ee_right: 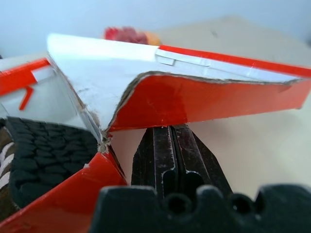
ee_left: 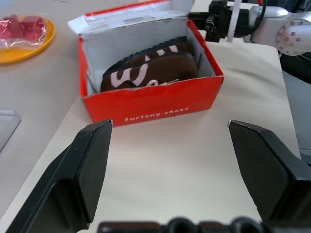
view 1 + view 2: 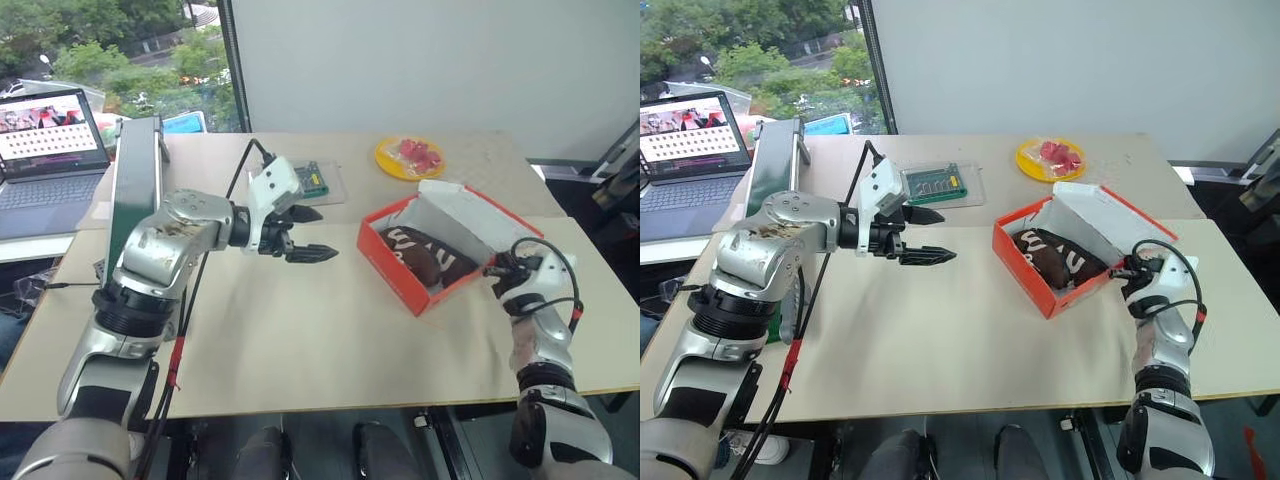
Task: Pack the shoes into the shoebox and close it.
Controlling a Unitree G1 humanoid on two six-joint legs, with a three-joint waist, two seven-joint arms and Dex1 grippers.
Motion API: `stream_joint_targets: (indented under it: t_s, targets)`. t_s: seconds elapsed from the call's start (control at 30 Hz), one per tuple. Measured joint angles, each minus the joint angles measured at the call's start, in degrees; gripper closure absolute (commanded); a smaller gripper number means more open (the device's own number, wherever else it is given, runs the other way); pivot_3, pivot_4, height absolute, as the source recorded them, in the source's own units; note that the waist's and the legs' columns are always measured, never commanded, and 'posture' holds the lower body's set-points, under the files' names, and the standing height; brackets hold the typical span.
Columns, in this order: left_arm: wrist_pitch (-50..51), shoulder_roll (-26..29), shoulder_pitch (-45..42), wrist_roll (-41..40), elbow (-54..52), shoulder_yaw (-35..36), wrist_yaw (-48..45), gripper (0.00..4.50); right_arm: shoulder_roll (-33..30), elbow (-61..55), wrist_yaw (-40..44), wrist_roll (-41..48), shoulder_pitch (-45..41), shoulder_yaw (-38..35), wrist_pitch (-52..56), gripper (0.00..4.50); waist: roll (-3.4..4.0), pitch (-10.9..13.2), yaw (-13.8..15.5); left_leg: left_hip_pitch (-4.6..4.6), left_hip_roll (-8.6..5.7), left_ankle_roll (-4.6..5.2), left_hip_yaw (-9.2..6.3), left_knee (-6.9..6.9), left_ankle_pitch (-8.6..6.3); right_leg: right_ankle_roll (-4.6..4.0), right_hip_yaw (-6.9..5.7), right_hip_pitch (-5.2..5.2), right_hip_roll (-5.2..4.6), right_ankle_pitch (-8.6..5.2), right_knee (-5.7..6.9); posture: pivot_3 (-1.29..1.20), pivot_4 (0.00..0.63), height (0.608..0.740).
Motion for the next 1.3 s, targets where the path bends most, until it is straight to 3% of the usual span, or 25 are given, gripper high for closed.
stream_joint_targets:
  t_s: [0.4,0.63,0.83,1.0,1.13,1.3]
  targets:
    - [-0.5,0.1,-0.6,0.2,0.7,0.0,-0.7,0.42,-2.4,-20.1,1.4,-6.1,5.1,8.2,0.6,4.48,0.12,0.1,-0.1,-0.03,0.00,0.01,-0.02,0.02,0.00,0.00,-0.02,0.00,0.00,0.00,0.05,0.00,0.150,0.740]
    - [-1.0,0.1,-0.8,1.0,1.3,-0.1,-0.8,0.42,-3.1,-35.3,5.0,-5.9,14.1,12.8,9.7,4.48,0.13,0.1,0.0,-0.03,-0.01,0.04,-0.02,0.06,-0.02,0.01,-0.01,-0.01,0.00,0.00,0.06,0.00,0.150,0.740]
    - [-1.1,0.1,-0.8,1.0,1.3,-0.1,-0.8,0.42,-3.1,-45.5,7.5,-1.1,15.2,13.7,20.1,4.48,0.13,0.1,0.1,-0.04,0.02,0.05,-0.03,0.05,-0.03,0.00,-0.01,-0.02,0.02,0.00,0.05,0.00,0.150,0.740]
    - [-1.1,0.1,-0.8,1.1,1.5,0.0,-0.6,0.42,-1.6,-47.4,7.4,6.5,8.6,13.9,32.9,4.48,0.12,0.1,0.1,-0.02,0.02,0.06,-0.02,0.07,-0.03,0.00,-0.01,-0.03,0.02,0.00,0.09,0.00,0.150,0.740]
    - [-1.3,-0.1,-0.7,1.1,2.0,0.0,0.0,0.42,2.3,-42.3,6.3,12.1,-3.9,13.3,42.2,4.48,0.13,0.1,0.0,-0.02,0.05,0.05,-0.03,0.04,-0.03,-0.01,-0.03,-0.04,0.05,0.00,0.16,0.00,0.150,0.740]
    - [-1.4,-0.2,-0.3,1.1,2.0,0.4,1.2,0.42,4.0,-30.9,6.6,8.5,-12.4,19.5,48.7,4.48,0.13,0.1,0.6,-0.24,0.04,0.05,-0.04,0.05,-0.03,-0.01,-0.19,-0.12,0.03,0.00,0.21,0.00,0.150,0.740]
